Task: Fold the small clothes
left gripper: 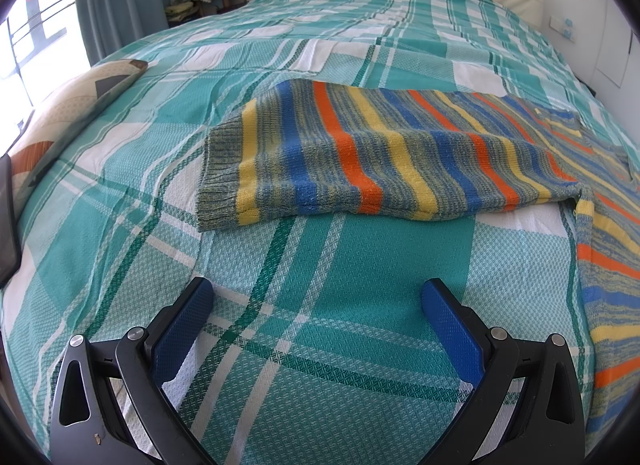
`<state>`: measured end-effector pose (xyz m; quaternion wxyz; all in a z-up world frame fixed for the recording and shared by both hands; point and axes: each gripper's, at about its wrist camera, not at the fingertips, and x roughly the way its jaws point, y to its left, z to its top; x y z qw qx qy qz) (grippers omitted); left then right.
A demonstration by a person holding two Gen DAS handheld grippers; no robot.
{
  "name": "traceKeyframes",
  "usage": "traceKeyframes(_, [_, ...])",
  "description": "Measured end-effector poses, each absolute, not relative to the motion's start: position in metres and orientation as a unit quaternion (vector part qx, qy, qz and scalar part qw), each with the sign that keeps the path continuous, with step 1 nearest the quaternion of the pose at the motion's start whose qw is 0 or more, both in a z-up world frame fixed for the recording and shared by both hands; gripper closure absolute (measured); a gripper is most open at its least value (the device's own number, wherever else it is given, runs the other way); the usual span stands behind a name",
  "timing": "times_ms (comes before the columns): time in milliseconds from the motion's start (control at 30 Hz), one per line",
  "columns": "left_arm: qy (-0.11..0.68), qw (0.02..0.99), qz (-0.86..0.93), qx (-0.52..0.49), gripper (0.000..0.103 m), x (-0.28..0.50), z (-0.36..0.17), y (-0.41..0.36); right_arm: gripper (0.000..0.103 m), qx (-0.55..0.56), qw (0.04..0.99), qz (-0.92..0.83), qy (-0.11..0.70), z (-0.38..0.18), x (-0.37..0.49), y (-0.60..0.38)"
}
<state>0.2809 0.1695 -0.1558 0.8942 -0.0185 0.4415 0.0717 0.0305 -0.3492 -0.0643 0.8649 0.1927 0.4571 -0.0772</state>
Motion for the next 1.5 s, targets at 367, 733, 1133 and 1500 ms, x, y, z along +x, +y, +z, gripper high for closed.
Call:
traceKeyframes(367, [0.442, 0.894, 0.072, -0.019, 0.000, 0.2810, -0.1559, 0.1694, 0.028, 0.194, 0.863, -0.077, 0.460, -0.0663, 0.0312, -0.3492])
traceKeyframes(733, [0.442, 0.894, 0.072, -0.019, 0.000, 0.2810, -0.1560, 0.1694, 0.028, 0.201, 0.861, -0.079, 0.460, -0.0673, 0.0309, -0.3506])
traceKeyframes(1133, [0.442, 0.894, 0.072, -0.019, 0.000, 0.2811, -0.1562, 0.1693, 0.028, 0.201, 0.861, -0.078, 0.460, -0.0675, 0.0309, -0.3519])
traceKeyframes(1500, [0.442, 0.894, 0.072, -0.019, 0.000, 0.2811, -0.1557, 0.1694, 0.028, 0.203, 0.861, -0.079, 0.459, -0.0671, 0.0305, -0.3515])
